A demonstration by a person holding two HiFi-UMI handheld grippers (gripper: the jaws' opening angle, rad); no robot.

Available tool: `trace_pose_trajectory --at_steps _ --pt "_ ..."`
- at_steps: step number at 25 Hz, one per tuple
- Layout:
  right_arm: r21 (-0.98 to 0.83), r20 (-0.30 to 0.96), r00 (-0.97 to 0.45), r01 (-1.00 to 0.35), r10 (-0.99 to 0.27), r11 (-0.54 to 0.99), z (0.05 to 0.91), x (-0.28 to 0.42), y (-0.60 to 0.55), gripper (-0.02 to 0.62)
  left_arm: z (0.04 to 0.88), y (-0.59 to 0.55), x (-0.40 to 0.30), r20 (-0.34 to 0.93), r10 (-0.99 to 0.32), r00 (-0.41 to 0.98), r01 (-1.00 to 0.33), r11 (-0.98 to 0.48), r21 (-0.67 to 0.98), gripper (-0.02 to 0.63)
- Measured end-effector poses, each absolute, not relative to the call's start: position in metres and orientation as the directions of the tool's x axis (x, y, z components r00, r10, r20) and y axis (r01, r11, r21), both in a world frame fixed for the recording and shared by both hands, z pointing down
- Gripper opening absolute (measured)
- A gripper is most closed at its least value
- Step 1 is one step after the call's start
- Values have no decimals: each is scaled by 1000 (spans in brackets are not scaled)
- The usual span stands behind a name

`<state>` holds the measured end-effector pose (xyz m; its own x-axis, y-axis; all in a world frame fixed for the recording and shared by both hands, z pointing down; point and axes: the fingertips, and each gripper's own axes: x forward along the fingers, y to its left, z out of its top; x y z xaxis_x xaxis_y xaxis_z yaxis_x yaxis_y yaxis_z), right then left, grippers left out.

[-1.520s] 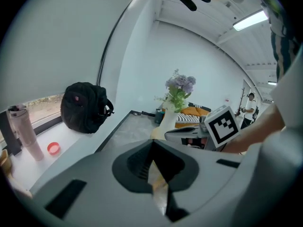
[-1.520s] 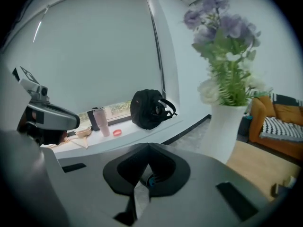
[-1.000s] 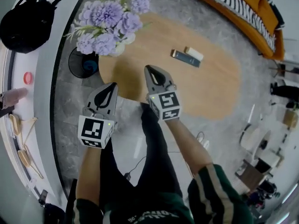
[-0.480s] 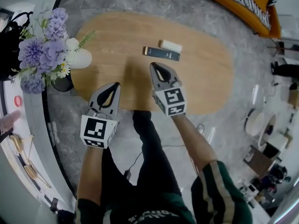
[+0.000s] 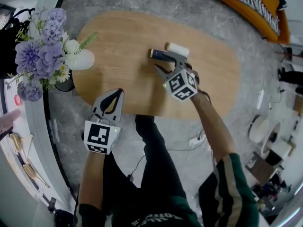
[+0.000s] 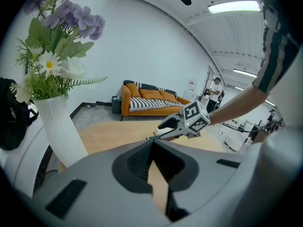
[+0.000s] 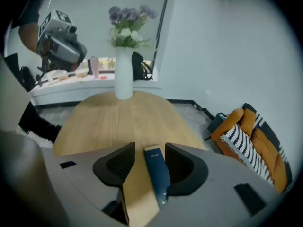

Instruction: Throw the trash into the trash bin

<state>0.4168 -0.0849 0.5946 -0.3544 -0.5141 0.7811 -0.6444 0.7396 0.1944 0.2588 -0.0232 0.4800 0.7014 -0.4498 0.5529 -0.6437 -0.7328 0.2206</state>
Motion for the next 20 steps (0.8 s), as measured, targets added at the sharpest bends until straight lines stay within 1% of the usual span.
trace_pose_trajectory --at_steps 3,5,12,14,16,20 --pt "182 869 -292 -560 -399 808 627 432 -89 183 484 -19 255 566 -448 692 -651 -727 219 0" --pt "156 906 -256 -537 -336 829 643 438 -92 181 487 -18 251 573 -451 684 -659 -718 222 0" --pt "135 958 -153 -503 -242 854 678 446 -99 183 494 -16 237 583 -473 661 -692 -685 229 0" --pt "151 962 -120 -511 -244 846 681 448 -100 183 493 -15 234 582 -482 655 -699 -679 225 0" --pt "184 957 -96 -527 -273 830 677 448 -101 179 490 -11 230 581 -488 651 -703 -676 220 0" --pt "213 939 -110 -558 -326 802 656 434 -91 178 478 1 214 578 -500 645 -709 -673 210 0"
